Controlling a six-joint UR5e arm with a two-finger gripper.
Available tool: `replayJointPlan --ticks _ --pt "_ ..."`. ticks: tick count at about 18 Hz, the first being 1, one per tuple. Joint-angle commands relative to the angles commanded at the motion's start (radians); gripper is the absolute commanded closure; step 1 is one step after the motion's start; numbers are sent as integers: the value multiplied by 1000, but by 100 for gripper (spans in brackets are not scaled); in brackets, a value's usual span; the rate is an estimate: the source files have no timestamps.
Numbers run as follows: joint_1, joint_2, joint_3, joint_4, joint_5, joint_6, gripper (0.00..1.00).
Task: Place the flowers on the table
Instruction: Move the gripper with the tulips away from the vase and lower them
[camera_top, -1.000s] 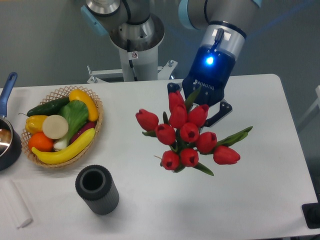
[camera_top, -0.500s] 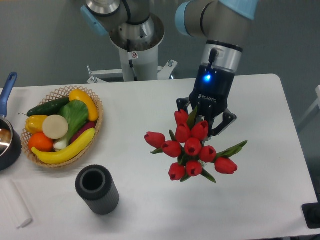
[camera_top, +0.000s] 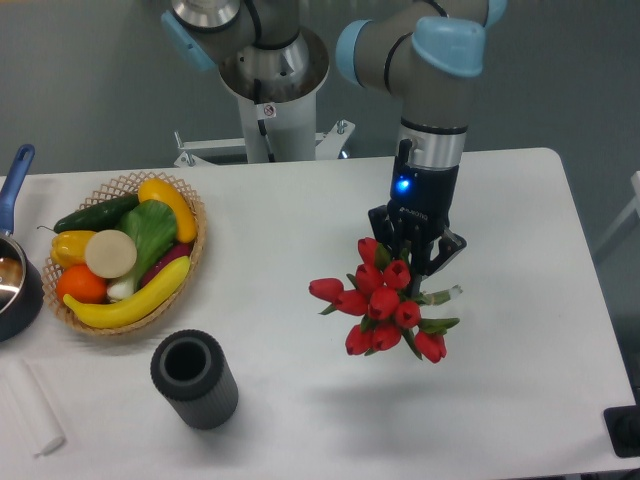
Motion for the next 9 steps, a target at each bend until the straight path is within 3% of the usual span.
replayJointPlan --ticks 5,9 --pt "-15 -15 -37 -22 60 37 67" --pt "-37 -67 -54 -22 59 37 67"
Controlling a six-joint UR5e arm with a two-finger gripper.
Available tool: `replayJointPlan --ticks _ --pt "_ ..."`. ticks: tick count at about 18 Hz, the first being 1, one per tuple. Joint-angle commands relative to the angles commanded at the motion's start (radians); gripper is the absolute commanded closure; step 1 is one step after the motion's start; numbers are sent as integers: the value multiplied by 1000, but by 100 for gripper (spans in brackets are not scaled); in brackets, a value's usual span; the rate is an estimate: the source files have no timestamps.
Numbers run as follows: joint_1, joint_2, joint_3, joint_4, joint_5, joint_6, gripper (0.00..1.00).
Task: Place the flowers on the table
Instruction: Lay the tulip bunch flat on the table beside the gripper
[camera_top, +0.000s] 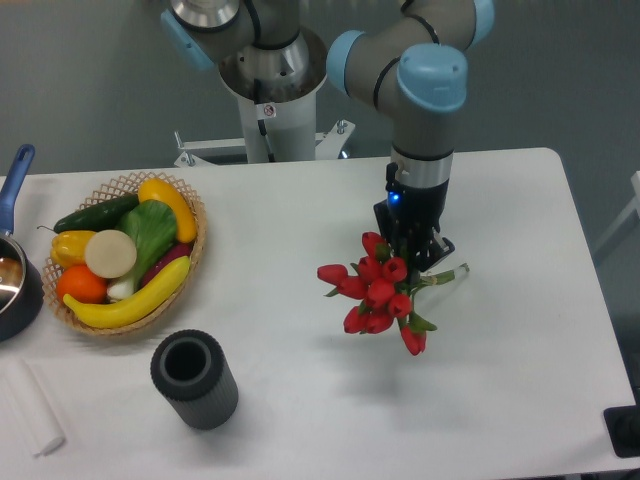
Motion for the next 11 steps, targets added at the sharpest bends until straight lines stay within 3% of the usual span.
replayJointPlan --ticks 7,11 --pt "-32 -51 -3 0 -3 -14 67" --pt "-31 -49 -8 -3 -9 -14 44"
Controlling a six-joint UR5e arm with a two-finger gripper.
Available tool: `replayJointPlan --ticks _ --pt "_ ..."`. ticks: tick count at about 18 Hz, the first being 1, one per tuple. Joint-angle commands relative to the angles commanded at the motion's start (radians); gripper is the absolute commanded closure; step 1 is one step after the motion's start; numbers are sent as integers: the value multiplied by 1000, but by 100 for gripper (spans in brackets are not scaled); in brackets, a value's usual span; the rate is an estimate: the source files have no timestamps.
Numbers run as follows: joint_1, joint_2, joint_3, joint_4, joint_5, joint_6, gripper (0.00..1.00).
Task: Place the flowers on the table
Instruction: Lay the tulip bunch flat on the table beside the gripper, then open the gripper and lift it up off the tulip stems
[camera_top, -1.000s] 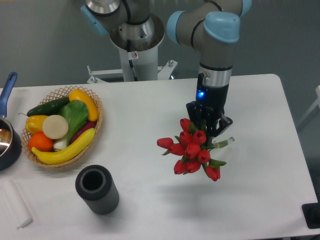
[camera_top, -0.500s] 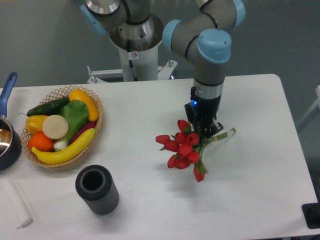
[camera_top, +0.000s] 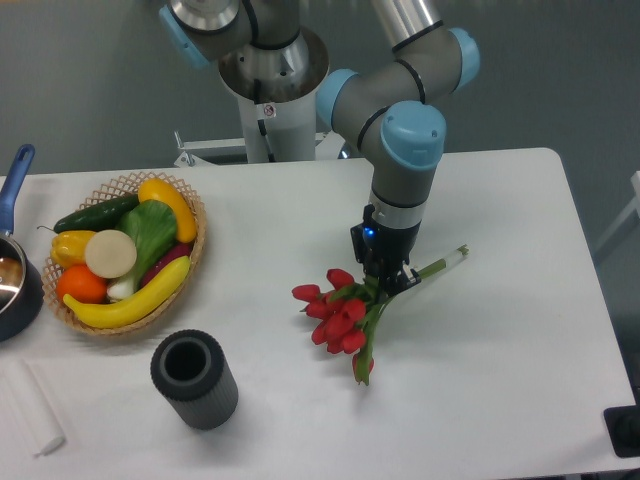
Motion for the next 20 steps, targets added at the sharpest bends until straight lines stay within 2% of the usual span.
replayJointPlan --ticks 2,3,4,5,9,15,17,20 --pt "-2 3 -2 -2 -17 -11 42" --pt "0 3 -3 -3 -28 -20 32" --pt "0 3 -5 -2 -38 -23 14" --pt "0 3 -5 1 -46 -23 1" --pt "2 12 14 6 -83 -76 0" --pt "8 60 124 0 -40 -84 0" --pt "11 75 162 -55 9 -80 0" --pt "17 95 251 -173 18 -61 0"
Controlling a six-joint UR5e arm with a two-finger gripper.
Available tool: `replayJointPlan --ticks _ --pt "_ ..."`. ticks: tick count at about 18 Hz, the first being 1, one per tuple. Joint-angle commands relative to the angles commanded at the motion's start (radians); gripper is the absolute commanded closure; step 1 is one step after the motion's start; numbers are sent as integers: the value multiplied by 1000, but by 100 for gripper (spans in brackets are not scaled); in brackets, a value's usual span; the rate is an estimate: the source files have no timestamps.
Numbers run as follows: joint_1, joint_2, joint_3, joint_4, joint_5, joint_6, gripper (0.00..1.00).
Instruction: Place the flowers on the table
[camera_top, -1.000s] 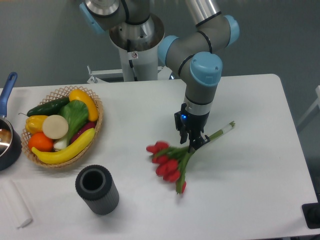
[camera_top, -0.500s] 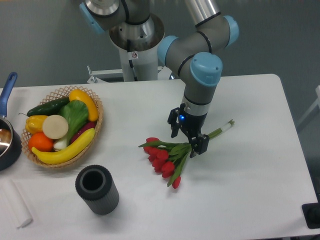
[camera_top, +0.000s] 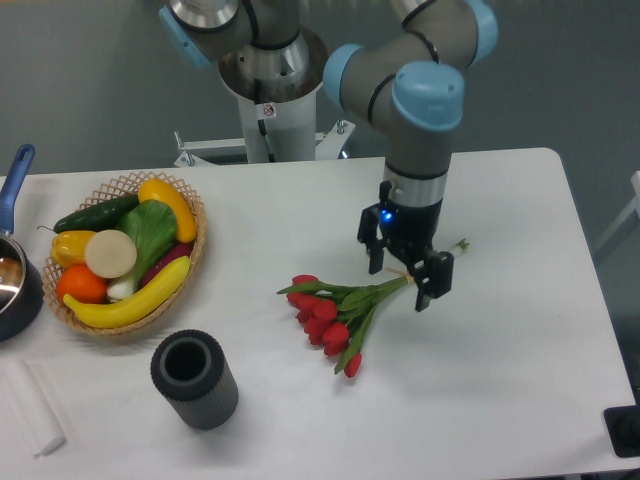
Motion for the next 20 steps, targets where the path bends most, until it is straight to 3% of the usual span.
replayJointPlan --ticks 4,8,12,15,20 --pt "2 0 138 -186 2 57 0" --pt "60 21 158 -259 -2 168 0" --pt "164 58 169 -393 -6 385 0" --pt "224 74 165 -427 -8 495 0" --pt "247 81 160 -436 -44 499 0"
